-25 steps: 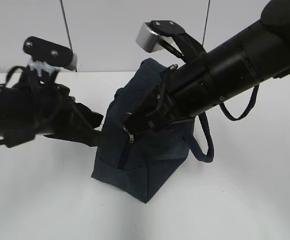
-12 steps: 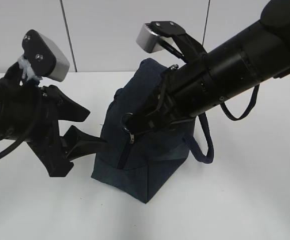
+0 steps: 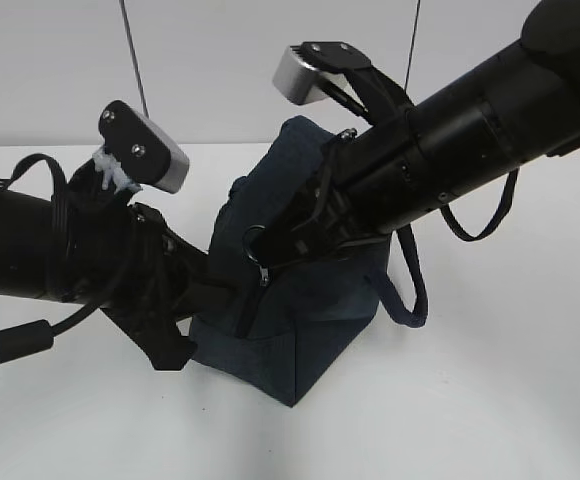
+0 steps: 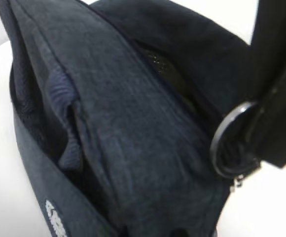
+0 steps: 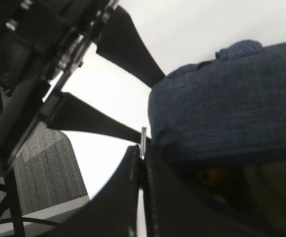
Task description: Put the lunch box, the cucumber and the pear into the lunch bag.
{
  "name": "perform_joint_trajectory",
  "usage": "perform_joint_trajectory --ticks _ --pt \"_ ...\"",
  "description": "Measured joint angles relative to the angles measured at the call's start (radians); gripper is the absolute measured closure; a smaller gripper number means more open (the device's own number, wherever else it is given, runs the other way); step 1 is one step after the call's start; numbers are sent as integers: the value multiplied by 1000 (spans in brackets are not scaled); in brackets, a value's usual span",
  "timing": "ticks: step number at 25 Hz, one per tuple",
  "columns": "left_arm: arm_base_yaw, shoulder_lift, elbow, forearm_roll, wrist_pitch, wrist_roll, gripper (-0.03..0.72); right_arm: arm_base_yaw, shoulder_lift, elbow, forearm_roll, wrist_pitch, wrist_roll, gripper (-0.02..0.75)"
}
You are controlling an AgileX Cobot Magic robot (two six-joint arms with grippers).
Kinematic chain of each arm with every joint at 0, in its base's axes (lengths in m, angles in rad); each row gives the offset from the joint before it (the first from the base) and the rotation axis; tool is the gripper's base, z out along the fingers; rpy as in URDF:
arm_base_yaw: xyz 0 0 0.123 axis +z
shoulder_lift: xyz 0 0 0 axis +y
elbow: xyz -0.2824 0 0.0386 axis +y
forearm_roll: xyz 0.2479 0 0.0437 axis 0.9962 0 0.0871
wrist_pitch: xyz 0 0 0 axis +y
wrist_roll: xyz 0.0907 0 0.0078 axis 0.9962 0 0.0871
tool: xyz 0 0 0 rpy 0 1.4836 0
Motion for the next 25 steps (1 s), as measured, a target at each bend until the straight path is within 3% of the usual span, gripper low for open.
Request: perform_joint_trajectory --ticks 2,5,16,25 --pt "0 3 0 -3 -3 1 622 0 0 -2 5 -2 0 732" --pt "0 3 0 -6 -3 1 687 0 0 -13 5 -11 0 732" --pt "10 -26 44 -17 -11 1 697 0 2 -97 -12 -16 36 732" --pt "50 -93 98 -43 -9 1 697 2 2 -99 -6 -178 42 732"
